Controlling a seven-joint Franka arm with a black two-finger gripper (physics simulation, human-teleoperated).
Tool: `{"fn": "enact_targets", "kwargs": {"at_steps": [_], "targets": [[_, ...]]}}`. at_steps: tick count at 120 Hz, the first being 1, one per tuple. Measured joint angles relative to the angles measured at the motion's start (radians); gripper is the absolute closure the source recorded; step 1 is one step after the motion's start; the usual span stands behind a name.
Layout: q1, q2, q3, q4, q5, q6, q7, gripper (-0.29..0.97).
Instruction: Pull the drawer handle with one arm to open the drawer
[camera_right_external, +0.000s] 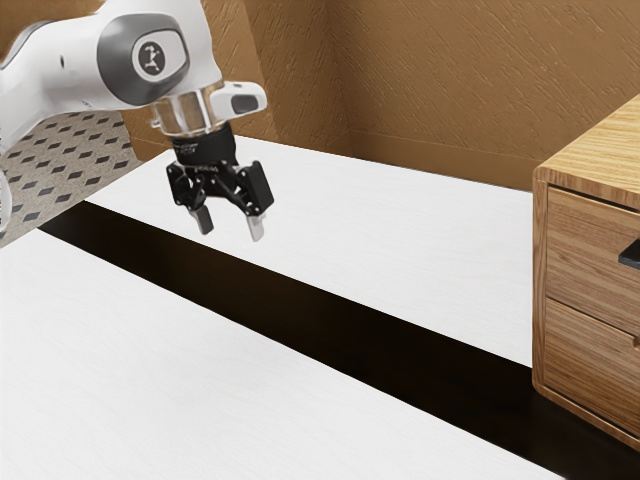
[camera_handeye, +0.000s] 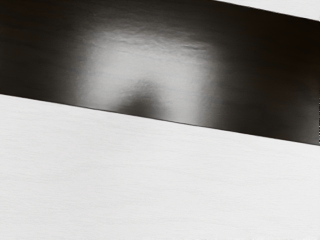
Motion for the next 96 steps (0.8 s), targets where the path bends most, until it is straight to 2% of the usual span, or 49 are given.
{"fn": "enact_targets", "kwargs": {"at_steps": [31,42,50,57,74,86,96], "targets": [[-0.010,-0.010,-0.003,0.010,0.029,-0.005,-0.001,0.00],[-0.013,-0.119,-0.016,0.054,0.030,-0.031,-0.042,0.00],[-0.070,-0.208,-0.032,0.028,0.025,-0.049,-0.101,0.00],[-0.145,-0.283,-0.036,-0.068,0.021,-0.048,-0.149,0.00],[-0.344,-0.620,-0.046,-0.482,0.054,0.021,-0.247,0.00],[-0.388,-0.767,-0.129,-0.628,0.070,0.054,-0.318,0.00],[-0.406,-0.811,-0.186,-0.682,0.075,0.073,-0.376,0.00]]}}
